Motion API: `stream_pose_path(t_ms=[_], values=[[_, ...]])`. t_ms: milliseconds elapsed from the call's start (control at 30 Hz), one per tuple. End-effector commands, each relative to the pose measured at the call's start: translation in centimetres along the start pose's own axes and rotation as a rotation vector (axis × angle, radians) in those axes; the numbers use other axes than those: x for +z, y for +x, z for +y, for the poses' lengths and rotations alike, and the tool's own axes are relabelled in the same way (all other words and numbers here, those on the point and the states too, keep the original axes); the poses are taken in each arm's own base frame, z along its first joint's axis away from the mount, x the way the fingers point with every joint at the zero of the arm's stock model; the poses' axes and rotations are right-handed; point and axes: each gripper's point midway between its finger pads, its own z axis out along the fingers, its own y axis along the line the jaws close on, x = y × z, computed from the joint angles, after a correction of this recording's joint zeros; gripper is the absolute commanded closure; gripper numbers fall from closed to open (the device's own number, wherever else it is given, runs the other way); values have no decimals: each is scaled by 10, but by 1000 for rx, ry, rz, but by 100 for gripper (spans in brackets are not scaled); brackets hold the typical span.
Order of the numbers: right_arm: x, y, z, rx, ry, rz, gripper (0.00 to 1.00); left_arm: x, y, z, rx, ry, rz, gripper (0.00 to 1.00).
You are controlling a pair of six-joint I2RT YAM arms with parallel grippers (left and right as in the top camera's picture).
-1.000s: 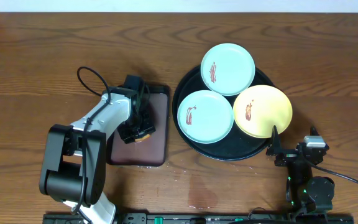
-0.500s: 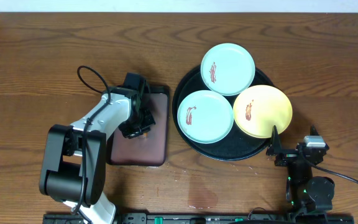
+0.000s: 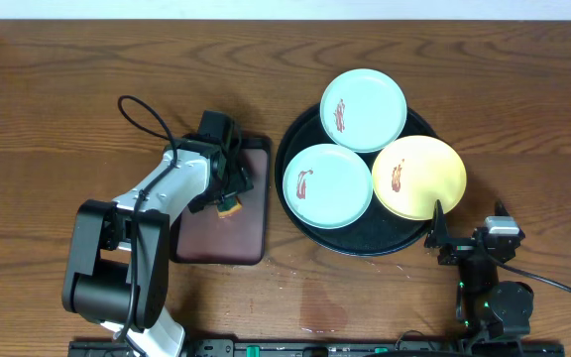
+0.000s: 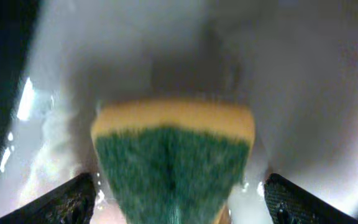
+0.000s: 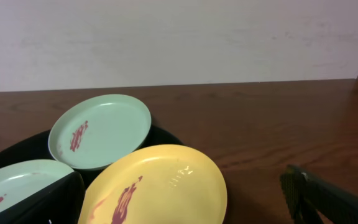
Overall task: Clean dirty plates on tray and stack at the side
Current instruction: 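Lift the sponge with the left gripper off the small tray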
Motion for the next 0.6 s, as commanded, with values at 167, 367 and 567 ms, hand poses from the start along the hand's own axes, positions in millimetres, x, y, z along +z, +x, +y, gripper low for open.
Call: stream_pose_path(t_ms=[167, 367, 567], values=[[0, 0, -3, -14, 17, -1, 1, 11, -12, 11, 4, -59, -67, 16], [0, 0, -3, -14, 17, -1, 1, 11, -17, 8, 1, -48, -87, 50], [0, 0, -4, -14, 17, -1, 1, 11, -17, 8, 1, -48, -87, 85]])
